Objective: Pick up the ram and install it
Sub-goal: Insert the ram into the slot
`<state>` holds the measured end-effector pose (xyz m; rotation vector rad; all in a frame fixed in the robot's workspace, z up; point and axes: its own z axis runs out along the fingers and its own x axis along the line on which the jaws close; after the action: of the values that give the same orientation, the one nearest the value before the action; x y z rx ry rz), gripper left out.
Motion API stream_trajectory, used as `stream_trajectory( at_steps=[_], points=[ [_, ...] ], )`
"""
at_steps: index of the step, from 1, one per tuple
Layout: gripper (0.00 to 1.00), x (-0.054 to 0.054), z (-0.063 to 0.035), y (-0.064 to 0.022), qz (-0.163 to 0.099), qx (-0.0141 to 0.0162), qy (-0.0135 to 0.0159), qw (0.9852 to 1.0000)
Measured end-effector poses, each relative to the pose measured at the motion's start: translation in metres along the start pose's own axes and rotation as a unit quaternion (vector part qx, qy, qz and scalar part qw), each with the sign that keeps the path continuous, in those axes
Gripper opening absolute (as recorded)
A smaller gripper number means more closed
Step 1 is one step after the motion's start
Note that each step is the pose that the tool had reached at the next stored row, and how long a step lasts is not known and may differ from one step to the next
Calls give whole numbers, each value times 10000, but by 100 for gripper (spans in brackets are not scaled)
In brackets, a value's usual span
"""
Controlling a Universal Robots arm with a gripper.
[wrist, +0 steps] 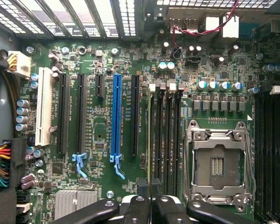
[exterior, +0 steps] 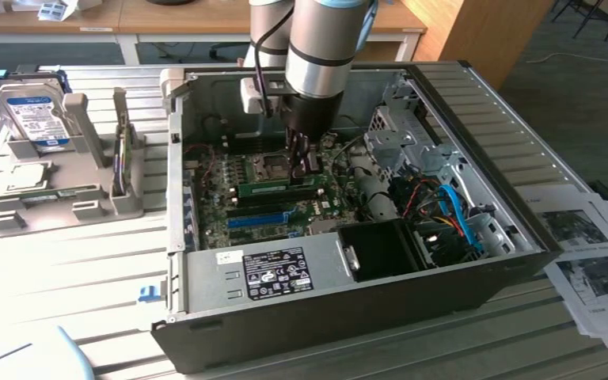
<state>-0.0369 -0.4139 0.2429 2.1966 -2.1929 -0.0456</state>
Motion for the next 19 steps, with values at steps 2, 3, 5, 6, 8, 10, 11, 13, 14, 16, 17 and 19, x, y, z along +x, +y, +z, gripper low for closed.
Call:
stream_trajectory(
  at_steps=[2, 3, 5, 6, 8, 10, 11, 13, 14, 16, 17, 19],
  points=[
    [11, -1, 1, 0, 0, 1, -1, 10000],
    [11, -3, 2, 0, 0, 1, -2, 10000],
    [11, -7, 3, 0, 0, 0, 0, 10000],
    [11, -11, 4, 0, 0, 0, 0, 10000],
    [11, -16, 6, 0, 0, 0, -1, 10000],
    [11, -16, 5, 0, 0, 0, 0, 10000],
    [11, -16, 5, 0, 0, 0, 0, 10000],
    [11, -16, 6, 0, 0, 0, 1, 10000],
    [11, -16, 10, -1, 0, 0, 0, 10000],
    [11, -16, 18, -1, 0, 0, 0, 10000],
    [11, -16, 22, -1, 0, 0, 0, 10000],
    [11, -16, 32, -2, 0, 0, 0, 10000]
  ],
)
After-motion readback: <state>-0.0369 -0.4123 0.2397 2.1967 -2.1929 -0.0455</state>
